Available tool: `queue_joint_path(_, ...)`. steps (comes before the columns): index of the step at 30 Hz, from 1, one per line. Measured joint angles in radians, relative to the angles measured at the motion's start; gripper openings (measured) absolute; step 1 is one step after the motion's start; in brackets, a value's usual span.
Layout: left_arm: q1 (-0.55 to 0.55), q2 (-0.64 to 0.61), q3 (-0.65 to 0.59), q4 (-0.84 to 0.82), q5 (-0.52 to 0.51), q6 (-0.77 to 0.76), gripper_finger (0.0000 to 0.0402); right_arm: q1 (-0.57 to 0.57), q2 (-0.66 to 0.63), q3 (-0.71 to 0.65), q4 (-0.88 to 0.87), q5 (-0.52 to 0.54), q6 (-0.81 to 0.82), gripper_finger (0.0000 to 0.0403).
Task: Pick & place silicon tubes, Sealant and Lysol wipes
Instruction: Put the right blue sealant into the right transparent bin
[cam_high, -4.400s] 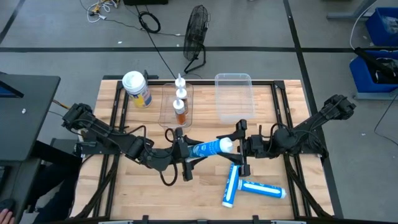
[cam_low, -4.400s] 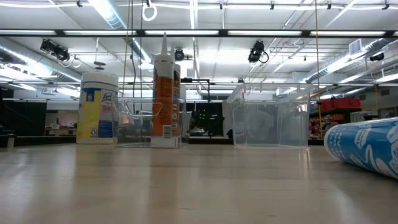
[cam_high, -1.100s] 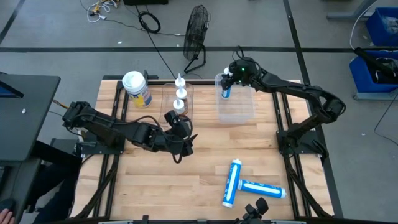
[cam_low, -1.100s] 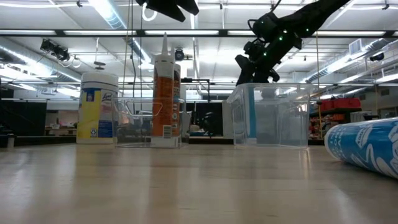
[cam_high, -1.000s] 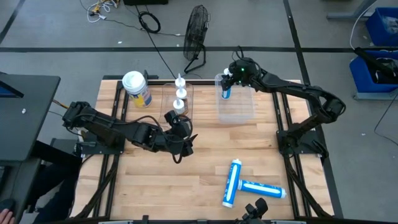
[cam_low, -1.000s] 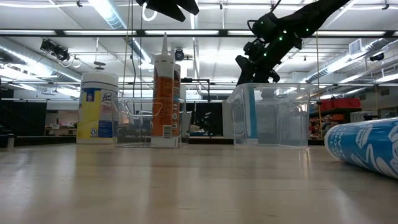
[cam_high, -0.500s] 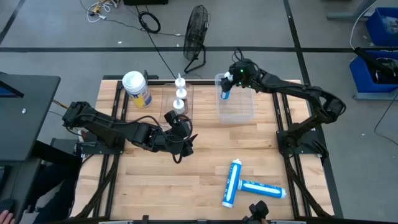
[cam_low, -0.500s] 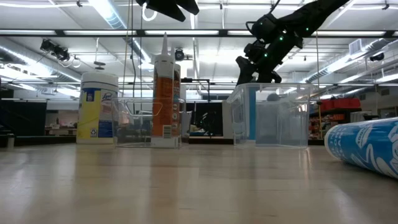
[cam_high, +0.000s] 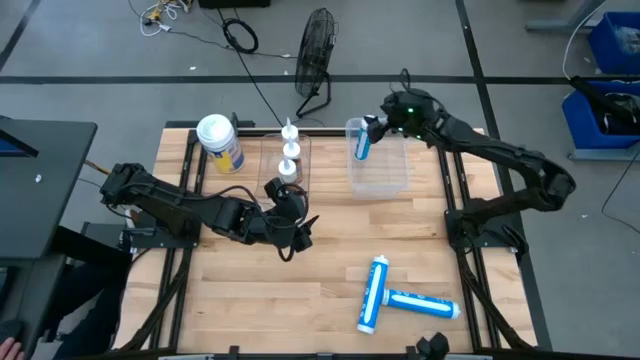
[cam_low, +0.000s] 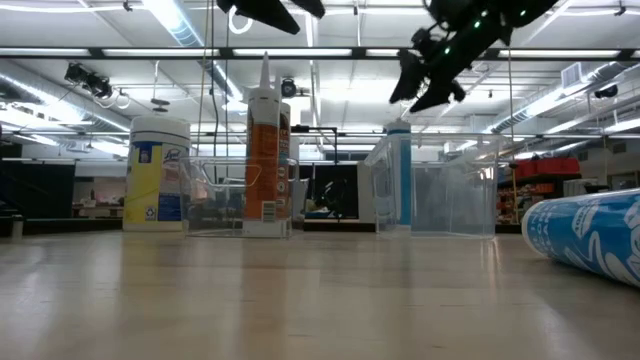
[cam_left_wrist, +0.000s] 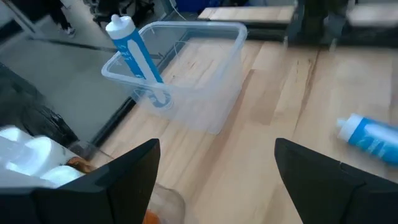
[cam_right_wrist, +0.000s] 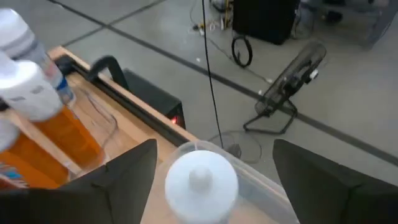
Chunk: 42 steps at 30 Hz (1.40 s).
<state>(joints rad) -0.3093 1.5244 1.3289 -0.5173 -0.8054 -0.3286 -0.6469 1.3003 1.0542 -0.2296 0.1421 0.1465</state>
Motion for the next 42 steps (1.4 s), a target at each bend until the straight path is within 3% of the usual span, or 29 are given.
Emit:
queue_joint_path(2, 0.01, 0.006, 0.0, 0.027, 0.043, -0.071, 0.0323, 0.015, -0.048, 0.0, -0.015, 0.004, -0.005, 0.0325)
queue_joint_path(8, 0.059, 0.029, 0.0, 0.054, 0.343, -0.186, 0.0323, 0.108, -0.189, 0.0, -0.093, -0.004, 0.002, 0.0325)
queue_joint_path(12, 0.066, 0.074, 0.0, 0.108, 0.418, -0.253, 0.0323, 0.196, -0.273, 0.0, -0.146, -0.004, 0.032, 0.0325)
queue_joint_path(21, 0.028, 0.241, 0.0, 0.524, 0.601, -0.397, 0.0323, 0.377, -0.371, 0.001, -0.267, -0.001, 0.083, 0.0325)
queue_joint_path(25, 0.021, 0.288, 0.001, 0.6, 0.595, -0.451, 0.0323, 0.455, -0.375, 0.001, -0.315, -0.001, 0.109, 0.0325)
queue_joint_path(33, 0.014, 0.387, 0.0, 0.587, 0.59, -0.595, 0.0323, 0.588, -0.374, 0.001, -0.458, -0.014, 0.182, 0.0325)
queue_joint_path(39, -0.002, 0.396, 0.0, 0.565, 0.575, -0.495, 0.0323, 0.747, -0.37, 0.001, -0.566, -0.031, 0.265, 0.0325)
queue_joint_path(42, -0.011, 0.393, 0.0, 0.572, 0.569, -0.442, 0.0323, 0.813, -0.37, 0.001, -0.662, -0.093, 0.304, 0.0322)
